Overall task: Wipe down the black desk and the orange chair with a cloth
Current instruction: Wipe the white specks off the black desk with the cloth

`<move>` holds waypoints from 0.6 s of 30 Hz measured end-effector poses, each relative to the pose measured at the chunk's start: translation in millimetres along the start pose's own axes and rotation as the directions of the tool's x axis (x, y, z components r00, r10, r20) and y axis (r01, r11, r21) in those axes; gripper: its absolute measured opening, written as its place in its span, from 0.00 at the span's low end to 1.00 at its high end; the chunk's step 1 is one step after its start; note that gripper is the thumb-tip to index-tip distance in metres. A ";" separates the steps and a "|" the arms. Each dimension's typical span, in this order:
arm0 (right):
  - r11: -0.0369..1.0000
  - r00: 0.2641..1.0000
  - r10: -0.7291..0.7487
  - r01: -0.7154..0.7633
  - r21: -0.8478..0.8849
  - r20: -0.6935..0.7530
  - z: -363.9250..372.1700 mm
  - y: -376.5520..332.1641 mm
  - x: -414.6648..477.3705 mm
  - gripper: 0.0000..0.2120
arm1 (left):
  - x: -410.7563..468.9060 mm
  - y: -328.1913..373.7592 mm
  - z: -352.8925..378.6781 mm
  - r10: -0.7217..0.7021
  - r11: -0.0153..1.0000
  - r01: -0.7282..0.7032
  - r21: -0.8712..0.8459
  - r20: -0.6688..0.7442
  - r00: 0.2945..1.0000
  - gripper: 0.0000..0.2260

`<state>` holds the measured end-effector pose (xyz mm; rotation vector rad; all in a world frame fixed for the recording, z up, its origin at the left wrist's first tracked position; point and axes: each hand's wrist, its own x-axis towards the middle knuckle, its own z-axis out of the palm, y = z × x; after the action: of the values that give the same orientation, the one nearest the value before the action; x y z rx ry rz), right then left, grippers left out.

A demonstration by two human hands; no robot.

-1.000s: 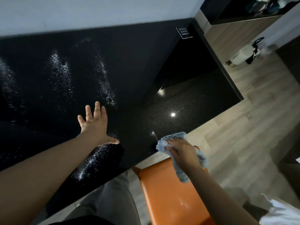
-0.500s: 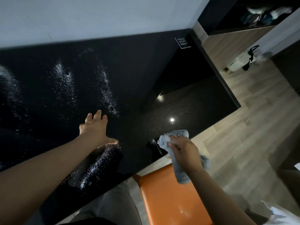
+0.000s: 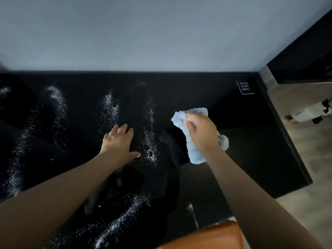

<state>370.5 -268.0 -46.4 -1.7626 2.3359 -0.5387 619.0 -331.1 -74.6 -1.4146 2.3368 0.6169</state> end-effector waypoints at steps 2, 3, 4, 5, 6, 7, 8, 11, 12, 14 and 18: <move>0.999 0.999 -0.038 0.038 0.001 -0.006 4.9 -4.2 36.4 0.11 | 13.5 -5.1 -2.1 -0.029 0.999 0.028 0.026 0.009 1.000 0.45; 0.999 0.999 -0.054 0.054 0.005 -0.004 8.0 -6.1 53.7 0.11 | 19.9 -7.4 -2.3 -0.040 0.999 0.039 0.037 0.014 0.999 0.46; 0.997 0.997 -0.072 0.072 0.006 0.001 12.0 -7.8 69.9 0.11 | 26.1 -9.7 -2.0 -0.047 0.998 0.046 0.046 0.018 0.999 0.47; 0.996 0.996 -0.090 0.090 0.005 0.009 16.0 -9.5 85.1 0.11 | 31.8 -12.0 -1.2 -0.052 0.997 0.051 0.054 0.020 0.998 0.49; 0.995 0.994 -0.103 0.103 0.004 0.018 19.9 -11.1 99.2 0.11 | 36.7 -14.3 0.0 -0.057 0.997 0.056 0.060 0.024 0.998 0.51; 0.994 0.993 -0.112 0.112 0.006 0.024 23.9 -12.6 112.5 0.10 | 41.0 -16.9 1.9 -0.067 0.996 0.065 0.060 0.031 0.997 0.54; 0.993 0.992 -0.120 0.120 0.009 0.025 28.6 -14.1 126.5 0.10 | 45.8 -20.0 4.2 -0.079 0.996 0.076 0.055 0.040 0.996 0.56; 0.992 0.992 -0.126 0.126 0.003 0.015 39.1 -18.4 159.4 0.10 | 51.1 -25.4 12.8 -0.085 0.996 0.083 0.043 0.066 0.994 0.59; 0.992 0.992 -0.129 0.129 0.002 0.014 43.3 -19.7 170.3 0.09 | 52.2 -26.9 15.9 -0.085 0.996 0.082 0.042 0.065 0.994 0.60; 0.989 0.989 -0.148 0.148 -0.004 0.014 51.2 -22.4 189.5 0.09 | 53.3 -29.0 20.4 -0.083 0.996 0.081 0.038 0.054 0.995 0.60; 0.981 0.981 -0.191 0.192 -0.017 0.031 63.0 -25.1 219.6 0.10 | 54.4 -29.1 21.8 -0.083 0.996 0.081 0.037 0.057 0.995 0.59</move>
<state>351.0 -494.9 -76.6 -2.0037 2.1728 -0.5151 622.1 -372.2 -125.5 -1.4488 2.2218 0.5847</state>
